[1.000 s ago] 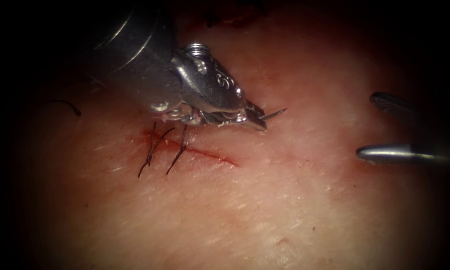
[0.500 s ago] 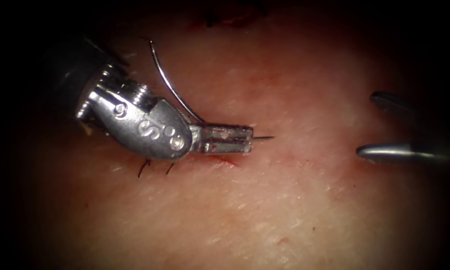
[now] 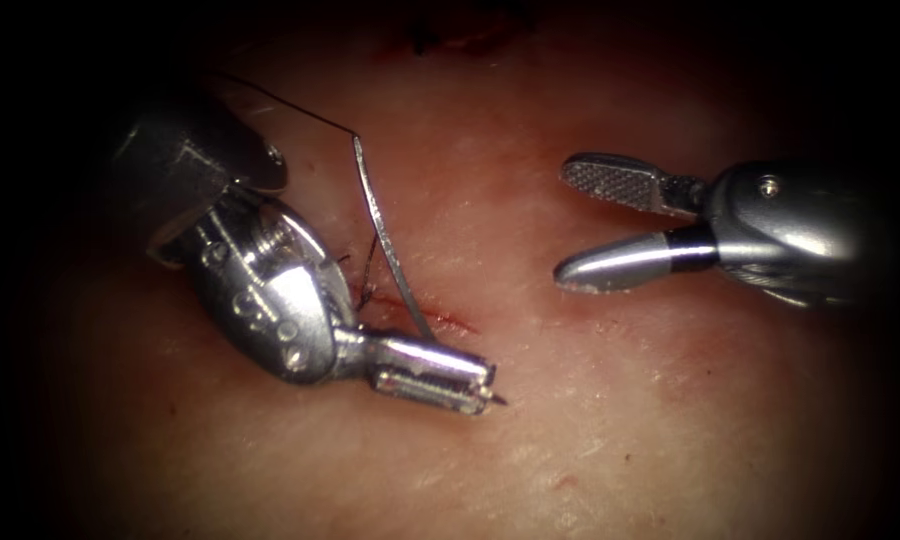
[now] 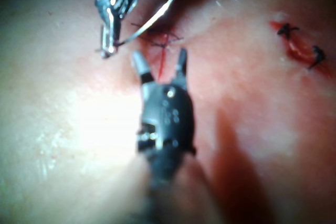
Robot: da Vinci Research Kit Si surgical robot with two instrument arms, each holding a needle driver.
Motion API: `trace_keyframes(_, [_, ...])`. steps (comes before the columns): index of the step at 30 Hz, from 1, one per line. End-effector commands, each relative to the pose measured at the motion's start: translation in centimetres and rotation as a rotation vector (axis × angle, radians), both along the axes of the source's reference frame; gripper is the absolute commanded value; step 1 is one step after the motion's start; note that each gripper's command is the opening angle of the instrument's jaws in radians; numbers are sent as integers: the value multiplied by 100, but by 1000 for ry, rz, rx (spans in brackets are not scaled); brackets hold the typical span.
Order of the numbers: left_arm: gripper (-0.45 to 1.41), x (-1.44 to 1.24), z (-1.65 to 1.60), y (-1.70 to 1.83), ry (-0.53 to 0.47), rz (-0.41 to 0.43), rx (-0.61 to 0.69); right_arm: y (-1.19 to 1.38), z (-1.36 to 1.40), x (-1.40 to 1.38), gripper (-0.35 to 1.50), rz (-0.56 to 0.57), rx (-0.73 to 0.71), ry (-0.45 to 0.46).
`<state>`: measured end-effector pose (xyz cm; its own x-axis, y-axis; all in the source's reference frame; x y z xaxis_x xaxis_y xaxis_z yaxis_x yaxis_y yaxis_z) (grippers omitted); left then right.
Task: Wound Closure
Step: Hand the needle over to the right gripper
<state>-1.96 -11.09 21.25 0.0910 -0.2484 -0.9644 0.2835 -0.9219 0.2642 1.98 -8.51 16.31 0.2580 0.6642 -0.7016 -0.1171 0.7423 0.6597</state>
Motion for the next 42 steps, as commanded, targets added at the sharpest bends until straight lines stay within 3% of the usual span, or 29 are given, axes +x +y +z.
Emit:
trace_keyframes(1, [-45,-11,-2,-16,-14,13,4,-8,4,18,108,-13,22,20])
trace_keyframes(7, [-45,-23,4,-22,-45,57,-11,4,18,35,103,-42,175,123])
trace_keyframes(13, [-45,-27,7,-24,-34,67,-19,-7,25,42,98,-87,280,160])
trace_keyframes(22, [-45,-30,7,-24,-31,63,-56,-20,49,53,93,-58,391,127])
trace_keyframes(31, [-45,-36,6,-25,-10,78,-89,-16,48,55,86,-28,524,97])
trace_keyframes(38, [-45,-37,6,-25,-8,77,-96,-21,54,57,83,-45,547,65])
trace_keyframes(41, [-45,-38,6,-24,-7,78,-102,-24,53,57,71,-60,556,69])
trace_keyframes(42, [-45,-39,6,-24,-4,81,-108,-25,52,58,57,-65,557,70])
